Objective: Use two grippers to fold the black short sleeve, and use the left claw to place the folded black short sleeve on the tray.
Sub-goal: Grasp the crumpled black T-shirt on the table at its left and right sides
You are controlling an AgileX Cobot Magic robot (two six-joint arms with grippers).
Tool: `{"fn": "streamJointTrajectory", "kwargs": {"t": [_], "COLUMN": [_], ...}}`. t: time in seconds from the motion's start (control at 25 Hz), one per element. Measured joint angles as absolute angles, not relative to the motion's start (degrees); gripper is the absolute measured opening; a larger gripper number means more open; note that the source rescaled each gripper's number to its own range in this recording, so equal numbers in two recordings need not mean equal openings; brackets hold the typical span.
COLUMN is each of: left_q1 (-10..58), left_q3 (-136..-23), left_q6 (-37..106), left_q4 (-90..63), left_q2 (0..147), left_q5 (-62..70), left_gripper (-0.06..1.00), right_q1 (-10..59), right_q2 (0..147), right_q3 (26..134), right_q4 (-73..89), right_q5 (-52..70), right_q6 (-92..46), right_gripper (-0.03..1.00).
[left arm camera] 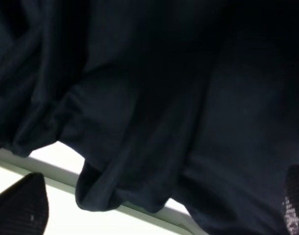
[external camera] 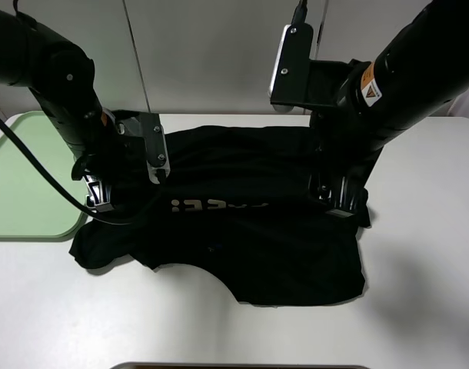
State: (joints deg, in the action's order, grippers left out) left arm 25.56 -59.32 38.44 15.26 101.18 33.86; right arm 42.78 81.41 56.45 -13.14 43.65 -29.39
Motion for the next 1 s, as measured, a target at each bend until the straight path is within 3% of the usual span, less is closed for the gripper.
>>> {"fn": "streamJointTrajectory", "kwargs": {"t": [0.24, 1.0], "left_q1": [22.75, 22.56], "left_q3": [-59.32, -59.36], "left_q6": [43.21, 48.30], "left_q4": [12.66, 12.28], "left_q2": [104.33, 111.53], "left_q5": [32.24, 24.42], "left_gripper": [0.92, 0.86], "right_q1": [42.78, 42.78], "right_q2": [82.44, 86.76], "right_q3": [56.45, 56.45], "right_q4": [-12.58, -13.11], "right_q5": [41.75, 39.38], "right_q6": [-29.39, -29.96], "right_gripper": [1.00, 1.00]}}
